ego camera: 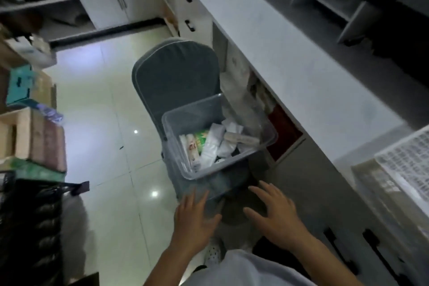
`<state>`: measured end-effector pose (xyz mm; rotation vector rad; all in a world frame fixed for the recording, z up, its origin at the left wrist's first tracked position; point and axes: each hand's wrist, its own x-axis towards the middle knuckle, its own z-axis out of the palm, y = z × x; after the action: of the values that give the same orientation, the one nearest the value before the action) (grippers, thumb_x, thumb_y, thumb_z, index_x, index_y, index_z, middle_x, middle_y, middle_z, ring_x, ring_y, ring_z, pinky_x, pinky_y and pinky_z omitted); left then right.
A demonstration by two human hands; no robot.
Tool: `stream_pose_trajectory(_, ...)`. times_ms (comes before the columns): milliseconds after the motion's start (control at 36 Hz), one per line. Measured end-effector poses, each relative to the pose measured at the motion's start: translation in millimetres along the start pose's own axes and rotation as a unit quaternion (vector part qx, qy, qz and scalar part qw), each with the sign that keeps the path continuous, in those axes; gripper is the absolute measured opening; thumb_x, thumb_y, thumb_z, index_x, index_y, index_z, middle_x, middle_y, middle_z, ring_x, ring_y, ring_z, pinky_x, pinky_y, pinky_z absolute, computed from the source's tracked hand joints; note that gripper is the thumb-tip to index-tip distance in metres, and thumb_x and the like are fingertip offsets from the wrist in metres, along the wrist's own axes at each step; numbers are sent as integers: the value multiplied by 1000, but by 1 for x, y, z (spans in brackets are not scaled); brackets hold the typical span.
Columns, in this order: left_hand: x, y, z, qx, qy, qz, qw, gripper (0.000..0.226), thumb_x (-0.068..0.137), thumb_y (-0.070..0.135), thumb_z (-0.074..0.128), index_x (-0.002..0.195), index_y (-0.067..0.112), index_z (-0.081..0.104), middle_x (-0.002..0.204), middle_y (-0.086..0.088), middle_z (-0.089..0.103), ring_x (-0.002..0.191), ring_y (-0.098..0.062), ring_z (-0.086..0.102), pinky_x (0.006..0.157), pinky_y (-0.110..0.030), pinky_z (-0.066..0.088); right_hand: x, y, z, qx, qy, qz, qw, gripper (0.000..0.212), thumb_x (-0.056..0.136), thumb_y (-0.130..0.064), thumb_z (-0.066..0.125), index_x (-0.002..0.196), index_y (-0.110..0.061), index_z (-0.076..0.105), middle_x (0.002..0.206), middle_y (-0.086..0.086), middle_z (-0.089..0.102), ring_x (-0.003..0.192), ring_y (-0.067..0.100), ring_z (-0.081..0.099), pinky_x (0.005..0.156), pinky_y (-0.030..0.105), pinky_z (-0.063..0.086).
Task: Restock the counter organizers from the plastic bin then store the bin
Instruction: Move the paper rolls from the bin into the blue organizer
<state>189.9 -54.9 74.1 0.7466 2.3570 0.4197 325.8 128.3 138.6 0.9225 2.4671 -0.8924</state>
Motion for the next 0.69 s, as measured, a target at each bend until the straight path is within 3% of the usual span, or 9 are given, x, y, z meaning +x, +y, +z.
stream_pose_trajectory(250, 38, -13, -13, -48, -33, -68, 996, 77, 89, 63, 52, 155, 36, 22, 166, 0, 14, 152, -22, 11, 122, -40, 19, 81, -17, -17, -36, -49, -15, 998, 67, 89, -65, 47, 150, -41, 31, 164, -6, 19, 152, 18, 11, 118, 48, 16)
stream_pose_trajectory(361, 68, -12, -33, -39, -10, -77, 996, 74, 88, 59, 56, 153, 36, 28, 161, 2, 27, 147, -20, 24, 117, -34, 23, 136, -17, -37, -15, -68, -36, 997, 65, 89, -56, 56, 148, -35, 39, 159, -4, 33, 146, 19, 28, 116, 44, 27)
stream_pose_trajectory(528, 119, -11, -54, -20, -14, -138, 990, 75, 91, 60, 55, 155, 37, 24, 166, 0, 18, 151, -21, 18, 120, -38, 18, 219, 2, -51, -2, -69, -35, 997, 62, 88, -52, 59, 143, -28, 47, 147, -1, 49, 135, 22, 44, 109, 44, 35)
stream_pose_trajectory(694, 174, 1, -54, 22, -64, -145, 987, 75, 91, 51, 58, 156, 33, 24, 165, -8, 19, 151, -26, 20, 121, -39, 20, 275, 36, -34, -56, -156, -28, 986, 59, 87, -57, 54, 139, -30, 49, 143, 4, 51, 134, 27, 44, 107, 48, 38)
